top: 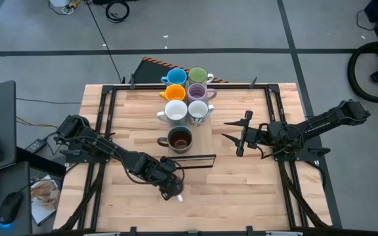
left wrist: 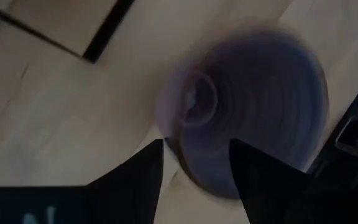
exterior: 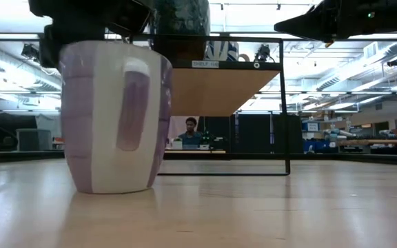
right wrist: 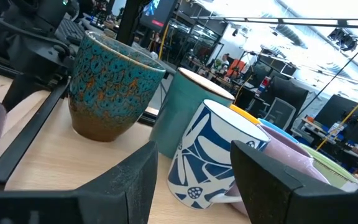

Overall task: Place coffee mugs
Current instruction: Put the purple-white mug on the shelf

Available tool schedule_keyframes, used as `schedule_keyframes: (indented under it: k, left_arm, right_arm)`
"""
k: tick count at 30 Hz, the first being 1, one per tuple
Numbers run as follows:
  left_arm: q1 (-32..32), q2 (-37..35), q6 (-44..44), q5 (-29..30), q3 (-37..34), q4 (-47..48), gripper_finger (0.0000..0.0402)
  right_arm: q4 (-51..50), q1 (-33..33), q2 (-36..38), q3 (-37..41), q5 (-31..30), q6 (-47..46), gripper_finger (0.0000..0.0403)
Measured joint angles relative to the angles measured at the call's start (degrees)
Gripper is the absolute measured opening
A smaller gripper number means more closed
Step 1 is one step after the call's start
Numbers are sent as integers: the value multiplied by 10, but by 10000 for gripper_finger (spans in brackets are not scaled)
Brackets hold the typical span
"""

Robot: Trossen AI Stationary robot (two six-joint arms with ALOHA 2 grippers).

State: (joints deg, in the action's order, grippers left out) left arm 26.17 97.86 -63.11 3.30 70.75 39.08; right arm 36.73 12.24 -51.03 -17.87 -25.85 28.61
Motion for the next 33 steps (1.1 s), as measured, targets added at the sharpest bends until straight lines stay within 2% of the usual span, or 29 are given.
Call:
schedule_keyframes:
  k: [10, 15, 18, 20, 23, 28, 33]
  left_arm:
    - [-3, -7, 69, -15, 40, 50, 192]
    - [-3, -13, 99, -16, 64, 138, 192]
    - [1, -26, 123, -8, 67, 168, 192]
    - [2, -37, 149, -5, 68, 172, 192]
    - [5, -62, 226, 0, 68, 174, 192]
    - [24, -121, 336, 99, 68, 189, 180]
    - [66, -180, 414, 218, 64, 242, 159]
  right_arm:
    - [0, 0, 0, 0, 0, 0, 208]
    - [12, 6, 0, -1, 1, -8, 208]
    - [6, 19, -5, -13, 35, -12, 208]
    - [11, 27, -13, -21, 80, -17, 208]
    - [11, 38, -23, -29, 145, -19, 208]
    - [25, 39, -43, -36, 228, -47, 208]
    - [70, 32, -76, -36, 213, -116, 208]
